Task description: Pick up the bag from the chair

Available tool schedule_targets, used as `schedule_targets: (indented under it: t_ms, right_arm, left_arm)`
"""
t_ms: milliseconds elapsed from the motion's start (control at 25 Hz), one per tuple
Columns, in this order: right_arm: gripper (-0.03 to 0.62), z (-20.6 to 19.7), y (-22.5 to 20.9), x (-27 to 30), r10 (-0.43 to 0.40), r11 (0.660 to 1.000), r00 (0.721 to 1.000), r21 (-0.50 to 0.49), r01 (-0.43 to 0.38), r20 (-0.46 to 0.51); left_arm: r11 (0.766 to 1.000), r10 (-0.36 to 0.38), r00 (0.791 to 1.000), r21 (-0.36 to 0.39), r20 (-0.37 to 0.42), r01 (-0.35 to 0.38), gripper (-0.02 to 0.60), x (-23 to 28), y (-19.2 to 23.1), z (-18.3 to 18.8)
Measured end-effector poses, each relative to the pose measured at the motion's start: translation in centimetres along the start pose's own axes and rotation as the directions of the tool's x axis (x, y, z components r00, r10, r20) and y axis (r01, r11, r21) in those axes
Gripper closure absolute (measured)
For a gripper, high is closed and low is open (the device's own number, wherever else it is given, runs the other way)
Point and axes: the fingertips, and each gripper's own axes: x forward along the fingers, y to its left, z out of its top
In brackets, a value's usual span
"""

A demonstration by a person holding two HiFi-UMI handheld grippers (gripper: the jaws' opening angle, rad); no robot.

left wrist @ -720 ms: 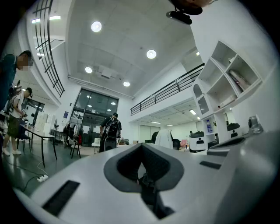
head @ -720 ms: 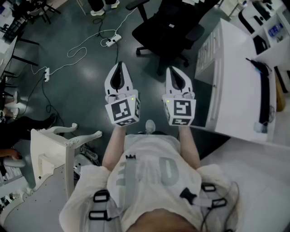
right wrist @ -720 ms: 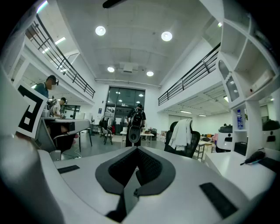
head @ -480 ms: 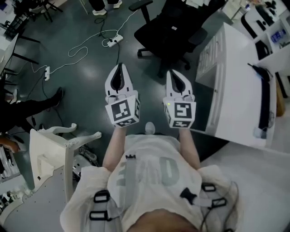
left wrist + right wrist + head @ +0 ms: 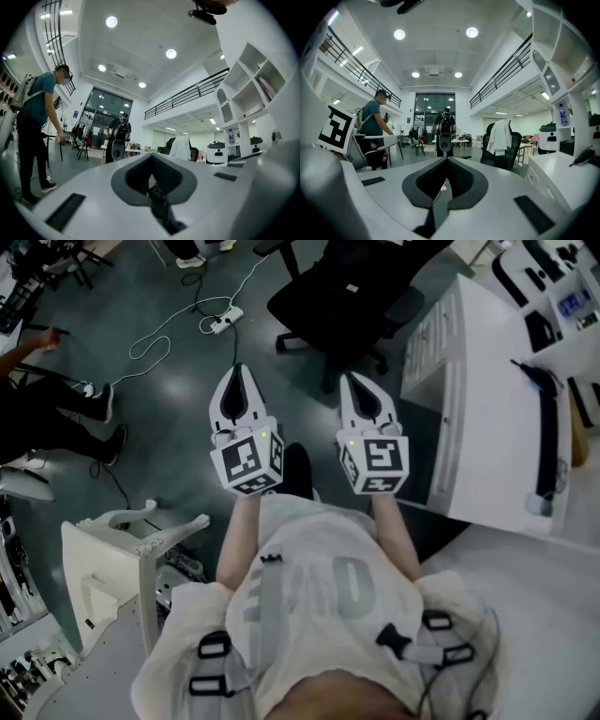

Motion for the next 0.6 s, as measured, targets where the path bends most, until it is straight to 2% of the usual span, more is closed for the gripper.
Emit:
schedule_targets:
  t_ms: [280,400,600]
  right_arm:
    - [0.588,0.6,-1.9,4.6,0.0,1.0,1.0,0.028,0.0,0.028]
    - [0.588,0.3,-2.9,8.2,-0.005,0.999,1.0,0.049,0.004,0.029]
    - [0.588,1.3,-3.3,15.5,0.009,1.0,1.0,0.003,-0.009,0.026]
  left_arm:
    - [0.999,-0.033,0.999,-0.013,0.03,0.033,0.575,5.8,1.0,-0.1]
    - [0.999,-0.052,0.998,-0.011,0.031,0.052,0.575,10.0,1.9,-0.7]
    - [0.998,-0.056,0.998,-0.003,0.01,0.056,0.575,18.1,4.0,-1.5]
